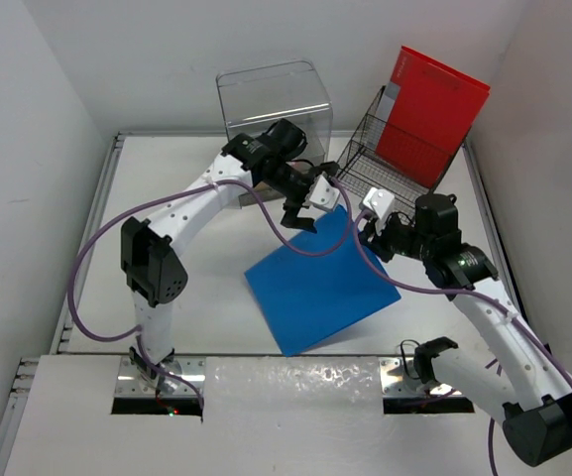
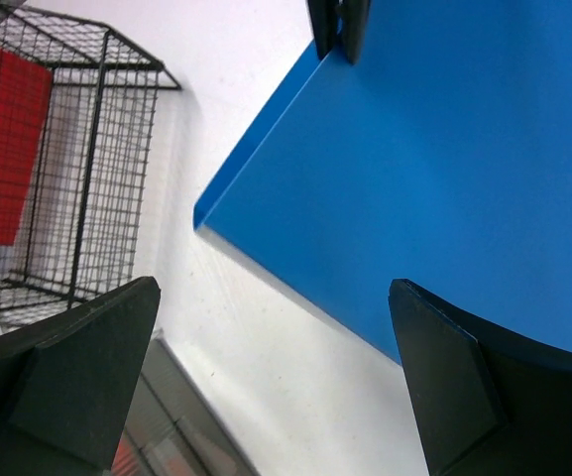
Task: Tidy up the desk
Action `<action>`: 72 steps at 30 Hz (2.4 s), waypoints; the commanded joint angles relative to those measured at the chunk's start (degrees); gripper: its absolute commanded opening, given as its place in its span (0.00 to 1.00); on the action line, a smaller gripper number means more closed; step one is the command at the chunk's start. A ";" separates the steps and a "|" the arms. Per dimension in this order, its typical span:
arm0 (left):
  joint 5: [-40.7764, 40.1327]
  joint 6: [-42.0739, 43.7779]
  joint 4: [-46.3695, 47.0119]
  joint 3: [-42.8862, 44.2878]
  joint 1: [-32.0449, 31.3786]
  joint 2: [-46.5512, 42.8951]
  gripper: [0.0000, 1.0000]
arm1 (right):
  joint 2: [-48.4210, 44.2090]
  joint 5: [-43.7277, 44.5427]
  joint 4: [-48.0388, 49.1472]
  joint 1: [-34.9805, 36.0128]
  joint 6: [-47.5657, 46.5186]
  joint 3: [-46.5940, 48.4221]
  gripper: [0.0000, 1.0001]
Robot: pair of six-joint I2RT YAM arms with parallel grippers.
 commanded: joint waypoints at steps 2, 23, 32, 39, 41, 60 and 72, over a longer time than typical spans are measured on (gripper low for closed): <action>5.59 -1.67 3.35 -2.04 -0.03 0.03 1.00 | -0.11 -2.32 3.88 0.40 -1.56 0.50 0.00; 8.48 -9.51 2.86 -0.81 0.93 8.55 1.00 | 3.57 -3.38 6.69 2.51 -0.33 -1.96 0.00; 12.62 -2.22 -9.46 1.04 1.11 10.94 0.00 | 4.37 -3.03 6.69 2.86 -0.15 -2.75 0.00; 12.62 -9.30 0.61 -7.92 1.37 0.22 0.00 | 1.74 9.88 5.55 2.60 5.29 -0.03 0.99; 10.52 -15.63 4.85 -7.93 1.46 -2.34 0.00 | 1.82 10.60 4.41 1.73 8.00 1.90 0.99; -9.52 -42.19 14.79 2.43 1.37 -13.77 0.00 | 3.49 -7.25 -2.71 -11.90 12.41 17.20 0.99; -14.80 -48.97 14.27 13.25 1.37 -16.58 0.00 | 1.28 -15.42 6.16 -25.24 24.62 13.86 0.99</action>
